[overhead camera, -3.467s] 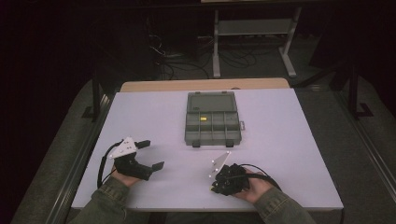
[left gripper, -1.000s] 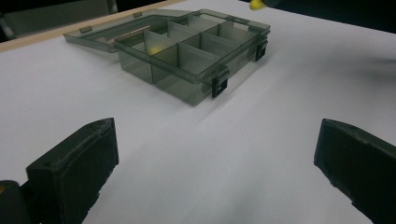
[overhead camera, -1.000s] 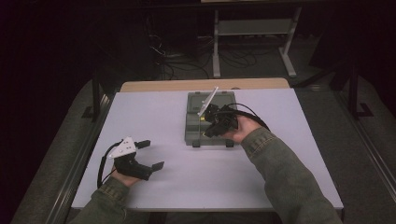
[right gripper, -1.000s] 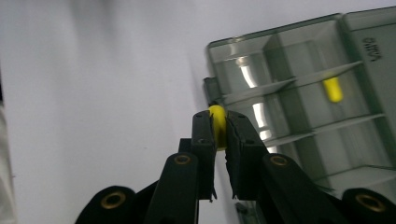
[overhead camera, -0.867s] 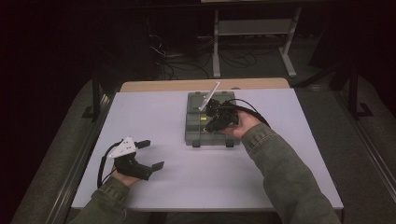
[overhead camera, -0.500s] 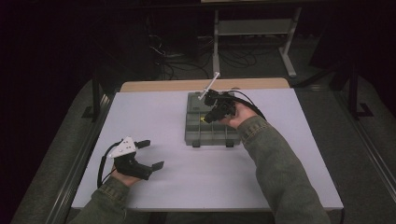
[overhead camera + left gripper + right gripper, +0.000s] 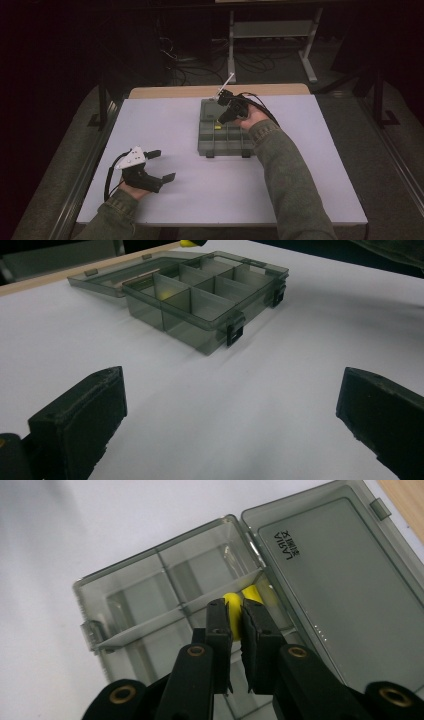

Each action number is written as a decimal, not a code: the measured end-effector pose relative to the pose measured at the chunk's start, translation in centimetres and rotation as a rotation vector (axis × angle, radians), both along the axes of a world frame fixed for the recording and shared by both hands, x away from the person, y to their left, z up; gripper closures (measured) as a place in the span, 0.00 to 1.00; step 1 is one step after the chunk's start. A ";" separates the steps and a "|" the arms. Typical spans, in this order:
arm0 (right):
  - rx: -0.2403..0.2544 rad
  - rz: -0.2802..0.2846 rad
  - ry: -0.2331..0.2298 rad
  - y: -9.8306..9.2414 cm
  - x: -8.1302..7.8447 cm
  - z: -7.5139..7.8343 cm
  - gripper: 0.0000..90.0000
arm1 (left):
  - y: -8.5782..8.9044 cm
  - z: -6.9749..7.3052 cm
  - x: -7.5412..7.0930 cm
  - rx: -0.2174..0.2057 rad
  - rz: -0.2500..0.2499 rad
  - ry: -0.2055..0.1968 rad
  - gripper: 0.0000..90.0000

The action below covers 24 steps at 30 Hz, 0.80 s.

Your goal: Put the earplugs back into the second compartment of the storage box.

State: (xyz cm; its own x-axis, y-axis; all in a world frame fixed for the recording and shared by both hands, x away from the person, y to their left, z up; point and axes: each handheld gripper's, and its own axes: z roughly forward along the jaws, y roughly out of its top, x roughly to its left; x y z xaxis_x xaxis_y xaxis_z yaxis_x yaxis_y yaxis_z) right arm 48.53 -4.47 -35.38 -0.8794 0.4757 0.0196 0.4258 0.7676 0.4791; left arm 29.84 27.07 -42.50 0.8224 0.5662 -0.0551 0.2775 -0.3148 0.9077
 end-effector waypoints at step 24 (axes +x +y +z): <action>-0.007 -0.076 0.016 0.1 1.2 -2.0 0.26 | -0.1 0.0 0.0 0.000 -0.001 0.003 0.00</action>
